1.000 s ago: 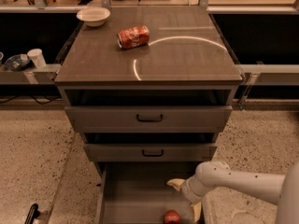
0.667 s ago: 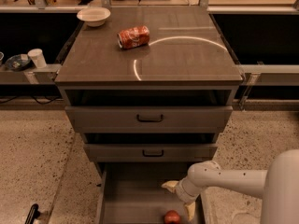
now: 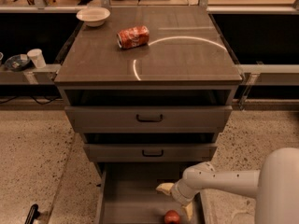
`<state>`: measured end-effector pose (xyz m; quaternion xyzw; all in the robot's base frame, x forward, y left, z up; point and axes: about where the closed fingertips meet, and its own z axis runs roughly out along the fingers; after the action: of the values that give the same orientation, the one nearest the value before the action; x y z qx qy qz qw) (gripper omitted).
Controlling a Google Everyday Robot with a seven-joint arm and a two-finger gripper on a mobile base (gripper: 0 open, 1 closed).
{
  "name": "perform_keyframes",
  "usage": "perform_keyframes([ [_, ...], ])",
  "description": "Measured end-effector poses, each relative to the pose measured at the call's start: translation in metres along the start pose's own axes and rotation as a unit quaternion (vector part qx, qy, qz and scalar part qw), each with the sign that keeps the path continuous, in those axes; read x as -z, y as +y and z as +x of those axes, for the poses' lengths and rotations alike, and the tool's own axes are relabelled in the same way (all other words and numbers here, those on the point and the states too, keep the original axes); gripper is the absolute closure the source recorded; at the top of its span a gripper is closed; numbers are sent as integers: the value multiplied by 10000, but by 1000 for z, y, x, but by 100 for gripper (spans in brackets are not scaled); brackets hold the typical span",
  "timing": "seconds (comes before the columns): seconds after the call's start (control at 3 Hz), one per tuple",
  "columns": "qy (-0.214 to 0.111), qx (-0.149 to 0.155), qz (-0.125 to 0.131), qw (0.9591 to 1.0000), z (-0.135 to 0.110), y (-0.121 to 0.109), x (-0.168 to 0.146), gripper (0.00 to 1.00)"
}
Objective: Pick apple from bottom drawer and place on counter
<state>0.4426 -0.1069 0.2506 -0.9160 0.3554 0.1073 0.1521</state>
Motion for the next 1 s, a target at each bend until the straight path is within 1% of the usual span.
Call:
perform_keyframes([
  [0.33, -1, 40, -63, 10000, -1, 1, -2, 0],
  [0.67, -45, 597, -652, 9961, 3, 3, -17, 0],
  [1.0, -254, 1552, -1408, 9775, -4, 8, -38, 0],
])
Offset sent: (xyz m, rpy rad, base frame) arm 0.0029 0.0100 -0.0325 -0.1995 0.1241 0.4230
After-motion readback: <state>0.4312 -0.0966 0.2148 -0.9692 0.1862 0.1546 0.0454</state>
